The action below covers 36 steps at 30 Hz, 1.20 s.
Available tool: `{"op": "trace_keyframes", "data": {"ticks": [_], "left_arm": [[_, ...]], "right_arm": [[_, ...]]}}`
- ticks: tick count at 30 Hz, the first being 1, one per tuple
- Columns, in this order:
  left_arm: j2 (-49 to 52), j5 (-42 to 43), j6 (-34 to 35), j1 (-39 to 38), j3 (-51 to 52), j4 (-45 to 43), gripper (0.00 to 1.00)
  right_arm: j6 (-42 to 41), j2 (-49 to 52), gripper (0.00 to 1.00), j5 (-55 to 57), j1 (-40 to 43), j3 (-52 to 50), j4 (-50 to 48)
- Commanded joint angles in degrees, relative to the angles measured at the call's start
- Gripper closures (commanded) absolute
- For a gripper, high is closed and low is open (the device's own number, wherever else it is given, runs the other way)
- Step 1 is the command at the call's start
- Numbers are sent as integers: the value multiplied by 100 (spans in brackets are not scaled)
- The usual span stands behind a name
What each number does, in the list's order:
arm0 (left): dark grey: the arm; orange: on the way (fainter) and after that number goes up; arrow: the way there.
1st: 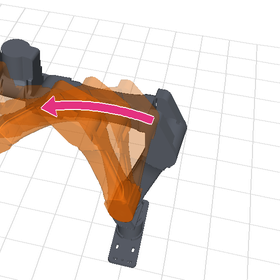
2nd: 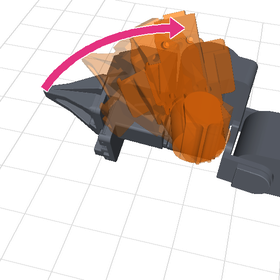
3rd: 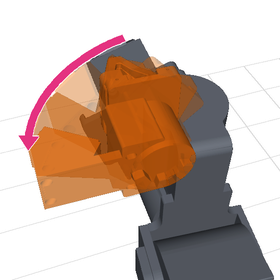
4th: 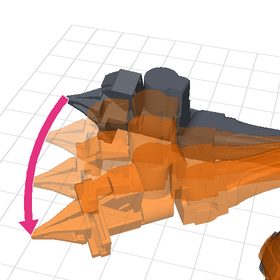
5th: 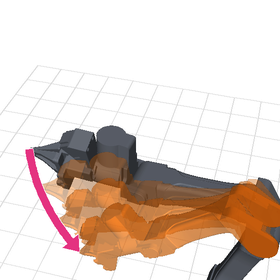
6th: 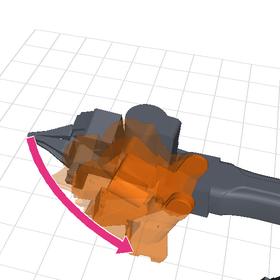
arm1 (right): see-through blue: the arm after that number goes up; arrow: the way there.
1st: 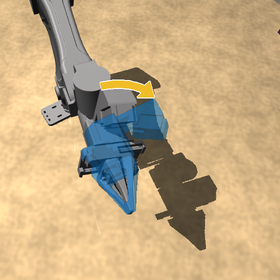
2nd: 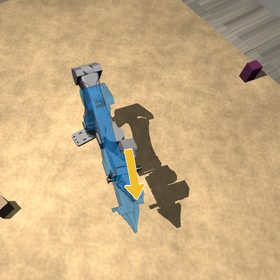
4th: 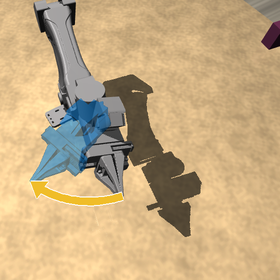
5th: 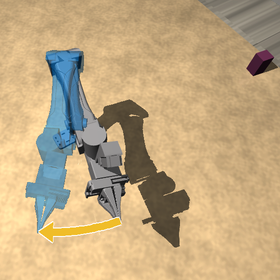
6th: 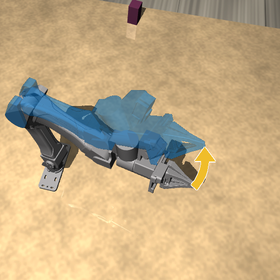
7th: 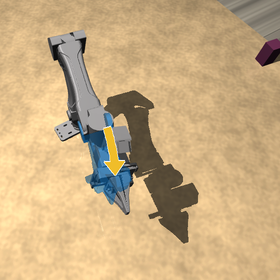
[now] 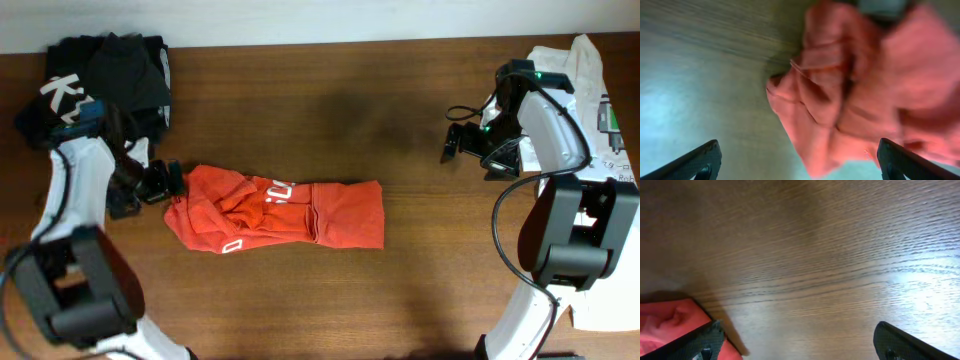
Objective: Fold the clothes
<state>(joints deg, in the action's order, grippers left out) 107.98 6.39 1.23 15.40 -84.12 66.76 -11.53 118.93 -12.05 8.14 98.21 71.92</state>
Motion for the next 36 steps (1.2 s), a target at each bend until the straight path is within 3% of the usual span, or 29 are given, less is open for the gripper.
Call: {"op": "trace_keyframes", "data": {"ticks": [1,4,10,11,12,13,14,17,20,24,27,30,32,33,34,36], "left_arm": [[896,892,-874,155,-4,-63,1],[1213,1770,-1255,125,-4,-162,1],[1228,1908,-1248,-267,-4,-286,9],[1320,1886,-1239,-260,-4,-339,20],[1429,1884,-1091,-260,-4,-374,40],[1488,1576,-785,-264,-4,-365,91],[1414,1134,-391,-264,-61,-299,99],[1060,614,70,-269,-892,643,100],[354,621,332,-811,-1563,1237,99],[70,640,1060,-2378,-1513,1217,99],[81,638,1471,-3574,-986,328,99],[94,640,1766,-4181,-356,-446,96],[96,640,1873,-4507,-116,-804,72],[96,640,1871,-4660,-114,-896,44],[96,640,1871,-4791,-164,-951,1],[83,640,1867,-4948,-553,-752,1]], "right_arm": [[170,-48,1,-125,-37,-46,4],[170,-48,1,-125,-37,-46,-2],[168,-50,1,-125,-37,-46,11],[168,-50,1,-125,-37,-46,35],[168,-48,1,-127,-37,-46,57],[168,-48,1,-125,-37,-46,79],[168,-48,1,-125,-37,-46,76],[168,-50,1,-129,-98,-55,74],[164,-48,1,-127,-494,-57,-22],[157,-48,1,-125,-1274,-57,-234],[55,22,3,-125,-1598,-57,-341],[31,74,3,-129,-1611,-57,-339],[31,74,3,-129,-1611,-57,-332],[31,74,3,-129,-1611,-57,-332],[31,74,3,-131,-1611,-57,-332],[31,74,3,-170,-1598,-57,-332]]}}
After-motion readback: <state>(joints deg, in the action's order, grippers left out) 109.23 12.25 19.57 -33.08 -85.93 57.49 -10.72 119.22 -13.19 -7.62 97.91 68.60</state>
